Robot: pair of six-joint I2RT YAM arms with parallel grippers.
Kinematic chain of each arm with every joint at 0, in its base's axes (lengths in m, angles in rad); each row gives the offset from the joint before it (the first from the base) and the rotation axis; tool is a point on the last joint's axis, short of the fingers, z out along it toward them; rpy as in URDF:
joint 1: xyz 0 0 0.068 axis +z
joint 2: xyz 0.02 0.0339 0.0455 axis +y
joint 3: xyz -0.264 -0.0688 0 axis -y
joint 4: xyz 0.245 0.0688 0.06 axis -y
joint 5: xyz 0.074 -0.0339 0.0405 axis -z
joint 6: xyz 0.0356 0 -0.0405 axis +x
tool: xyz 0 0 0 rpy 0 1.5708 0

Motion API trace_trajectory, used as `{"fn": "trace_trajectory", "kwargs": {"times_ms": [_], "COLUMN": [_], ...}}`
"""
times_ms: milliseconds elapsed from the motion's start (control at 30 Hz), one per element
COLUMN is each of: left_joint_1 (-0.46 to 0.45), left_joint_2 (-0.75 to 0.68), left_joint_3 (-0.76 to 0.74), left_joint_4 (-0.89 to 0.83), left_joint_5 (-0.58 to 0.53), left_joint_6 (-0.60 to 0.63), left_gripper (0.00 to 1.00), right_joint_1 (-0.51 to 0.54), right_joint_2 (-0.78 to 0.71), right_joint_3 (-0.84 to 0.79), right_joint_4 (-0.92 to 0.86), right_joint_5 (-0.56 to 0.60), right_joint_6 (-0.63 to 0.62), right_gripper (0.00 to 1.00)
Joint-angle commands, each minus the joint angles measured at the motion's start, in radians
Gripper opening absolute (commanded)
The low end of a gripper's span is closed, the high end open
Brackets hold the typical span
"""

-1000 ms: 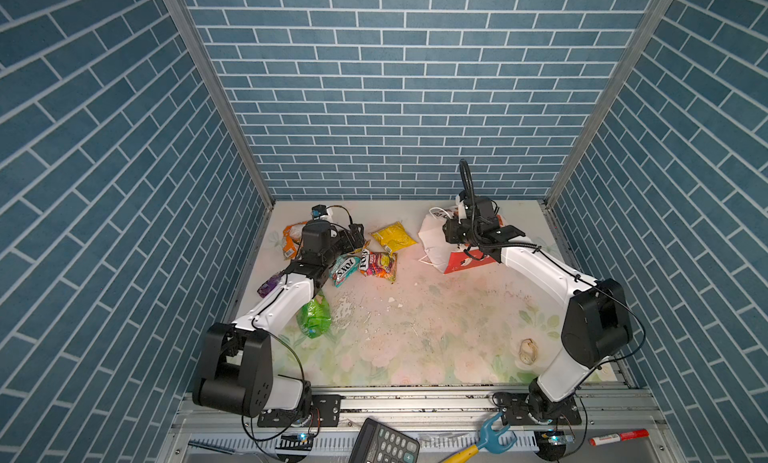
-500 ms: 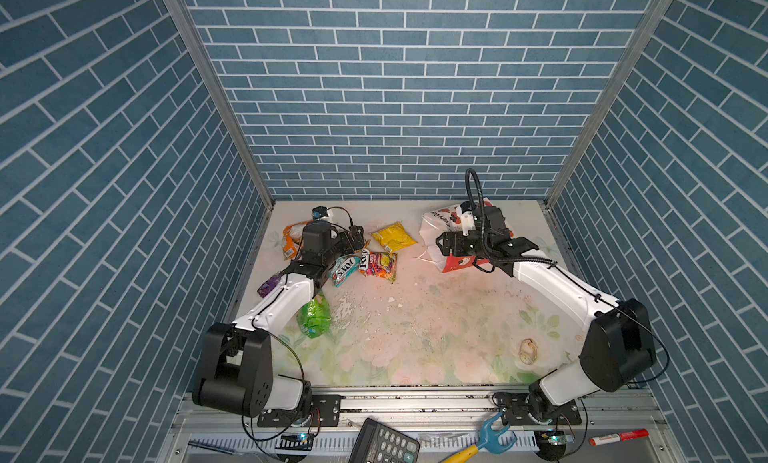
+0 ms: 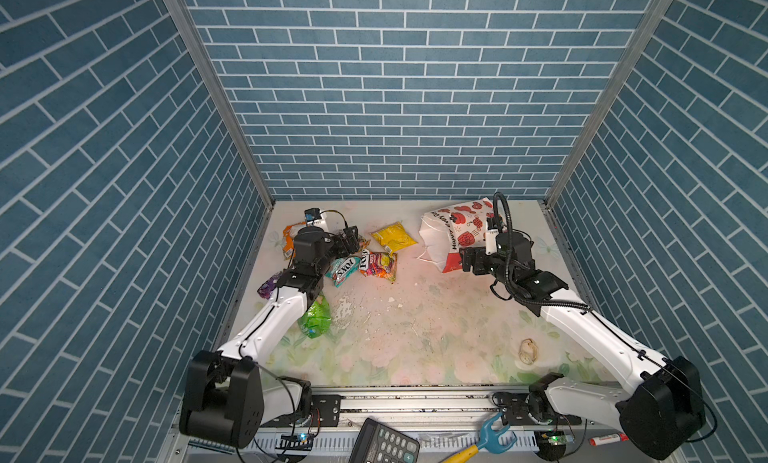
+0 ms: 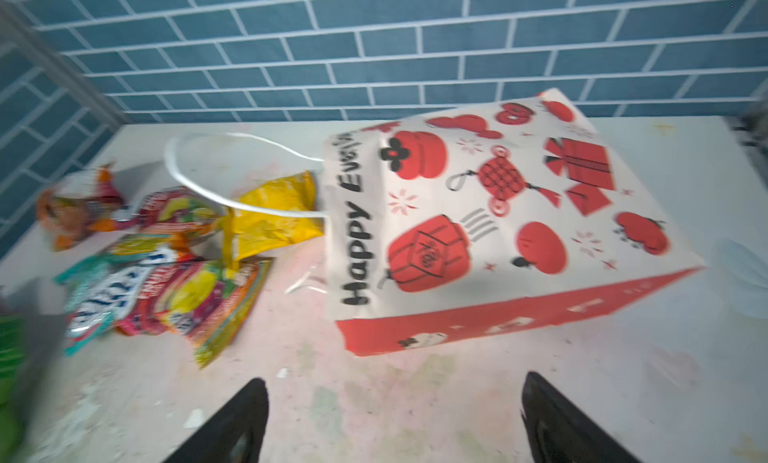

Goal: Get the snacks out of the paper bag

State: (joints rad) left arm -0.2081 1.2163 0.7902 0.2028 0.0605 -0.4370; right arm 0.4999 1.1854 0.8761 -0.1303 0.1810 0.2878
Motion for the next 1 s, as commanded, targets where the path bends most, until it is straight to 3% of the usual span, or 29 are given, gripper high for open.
{"fn": "trace_trajectory", "kwargs": {"times_ms": [0, 167, 367, 467, 700, 967], "left_joint_1": [0.001, 0.003, 0.004, 0.007, 0.033, 0.046], "left_joint_2": [-0.085, -0.183, -0.195, -0.151, -0.018, -0.04], "left_joint_3": [-0.052, -0.192, -0.339, -0.423, -0.46, -0.508], "left_joint_4": [0.028, 0.13, 0.309, 0.453, 0.561, 0.625], "left_joint_5": [-0.119, -0.309, -0.433, -0.444, -0.473, -0.439], "left_joint_6": [0.103, 0.238, 0.428, 0.501, 0.469, 0.508], "left_gripper": [1.0, 1.0, 0.99, 0.99, 1.0, 0.99], "right_joint_1": [-0.028, -0.082, -0.161, -0.196, -0.294, -0.361], "right_joint_2": [-0.029, -0.064, -0.066, -0.055, 0.017, 0.153], "right_joint_3": [-0.047, -0.219, -0.422, -0.483, -0.605, -0.632], "right_joint_4": [0.138, 0.46, 0.809, 0.865, 0.979, 1.112], "right_joint_5": [0.222, 0.415, 0.464, 0.522, 0.484, 0.411], "right_joint_6": [-0.058, -0.141, -0.253, -0.262, -0.245, -0.24], "right_gripper": [0.95, 0.95, 0.95, 0.95, 0.95, 0.95]}}
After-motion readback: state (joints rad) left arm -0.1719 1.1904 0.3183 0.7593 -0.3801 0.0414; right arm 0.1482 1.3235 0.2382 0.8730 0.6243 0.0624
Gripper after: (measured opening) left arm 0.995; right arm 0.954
